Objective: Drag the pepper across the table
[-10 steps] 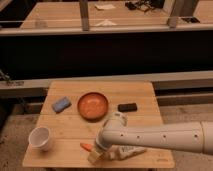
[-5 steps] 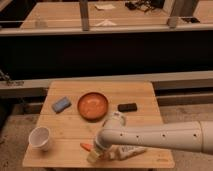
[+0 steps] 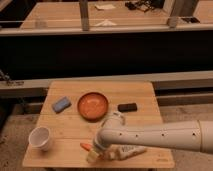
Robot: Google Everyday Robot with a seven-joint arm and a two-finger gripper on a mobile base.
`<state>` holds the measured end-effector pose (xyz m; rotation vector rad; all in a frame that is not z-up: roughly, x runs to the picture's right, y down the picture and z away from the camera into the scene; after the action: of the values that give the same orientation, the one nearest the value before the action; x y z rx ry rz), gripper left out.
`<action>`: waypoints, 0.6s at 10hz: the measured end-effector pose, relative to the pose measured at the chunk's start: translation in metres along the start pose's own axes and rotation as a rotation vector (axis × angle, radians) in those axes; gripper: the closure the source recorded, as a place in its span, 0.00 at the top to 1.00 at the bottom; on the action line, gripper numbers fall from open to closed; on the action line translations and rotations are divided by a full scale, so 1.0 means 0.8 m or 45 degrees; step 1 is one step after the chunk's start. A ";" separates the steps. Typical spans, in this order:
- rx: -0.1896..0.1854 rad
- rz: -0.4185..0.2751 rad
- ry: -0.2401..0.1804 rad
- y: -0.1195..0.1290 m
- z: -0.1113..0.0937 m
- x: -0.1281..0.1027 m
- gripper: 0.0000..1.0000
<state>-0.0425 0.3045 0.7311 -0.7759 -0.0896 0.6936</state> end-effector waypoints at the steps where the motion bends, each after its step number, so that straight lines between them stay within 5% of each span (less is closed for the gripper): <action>1: -0.002 0.001 0.000 0.001 0.000 -0.001 0.79; 6: -0.012 0.023 -0.004 0.005 0.001 -0.003 0.73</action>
<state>-0.0464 0.3054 0.7293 -0.7859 -0.0889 0.7116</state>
